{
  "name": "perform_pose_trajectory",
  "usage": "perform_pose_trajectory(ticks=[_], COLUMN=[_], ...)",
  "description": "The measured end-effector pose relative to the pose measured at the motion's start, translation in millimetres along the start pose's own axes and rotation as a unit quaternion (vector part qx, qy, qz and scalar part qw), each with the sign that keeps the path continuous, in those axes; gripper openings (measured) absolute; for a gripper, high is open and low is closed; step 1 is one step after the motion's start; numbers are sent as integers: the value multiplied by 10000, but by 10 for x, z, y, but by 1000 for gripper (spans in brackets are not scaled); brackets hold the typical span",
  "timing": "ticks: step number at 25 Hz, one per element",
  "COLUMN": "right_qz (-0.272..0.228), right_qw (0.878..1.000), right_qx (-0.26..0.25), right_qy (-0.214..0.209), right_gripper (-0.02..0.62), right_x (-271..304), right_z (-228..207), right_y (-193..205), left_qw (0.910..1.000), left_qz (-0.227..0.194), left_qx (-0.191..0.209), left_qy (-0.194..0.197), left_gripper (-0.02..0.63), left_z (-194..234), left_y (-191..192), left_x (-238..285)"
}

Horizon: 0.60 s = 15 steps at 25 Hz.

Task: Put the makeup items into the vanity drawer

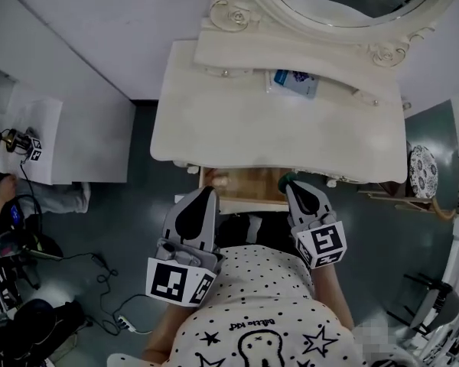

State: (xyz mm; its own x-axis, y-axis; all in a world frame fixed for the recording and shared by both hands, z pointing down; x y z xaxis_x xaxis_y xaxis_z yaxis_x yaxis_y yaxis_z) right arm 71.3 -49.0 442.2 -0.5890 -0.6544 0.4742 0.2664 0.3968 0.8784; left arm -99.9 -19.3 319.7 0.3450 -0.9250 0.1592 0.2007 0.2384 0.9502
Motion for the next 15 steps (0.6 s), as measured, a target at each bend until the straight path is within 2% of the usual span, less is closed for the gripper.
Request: perform_pose_trajectory(ticks=[5,11,15], right_qz=[601,1298,1573], right_qw=[9959,9815,9732], right_qx=[-491,-1058,-1186], right_qy=[-462,-932,-1184], right_gripper=[8,8,9], right_x=[338,667,838], right_z=[116,165,172], right_y=[346,789,971], left_qw=[9997,9986,9971], left_qz=[8,8,20], left_qx=[-20,-38,-70], left_qy=[-258,-536,-753], left_gripper=[-3,-5,-3], left_z=[105,167,211], left_y=[0,17,34], left_x=[-76,-144,-189])
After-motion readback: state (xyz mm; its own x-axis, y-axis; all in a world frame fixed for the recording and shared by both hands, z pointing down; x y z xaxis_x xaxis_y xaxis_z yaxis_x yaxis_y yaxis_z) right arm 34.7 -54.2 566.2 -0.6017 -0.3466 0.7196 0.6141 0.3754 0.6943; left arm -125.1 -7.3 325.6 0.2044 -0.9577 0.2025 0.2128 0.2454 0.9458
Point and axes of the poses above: the fingertips, and each gripper's own axes: x forward along the fingers, z to its left, y out of its underside, the point moved 1 cm from there along -x, backward along the fingers, and after that the axes turned 1 degree about z, right-handed, at the moved point
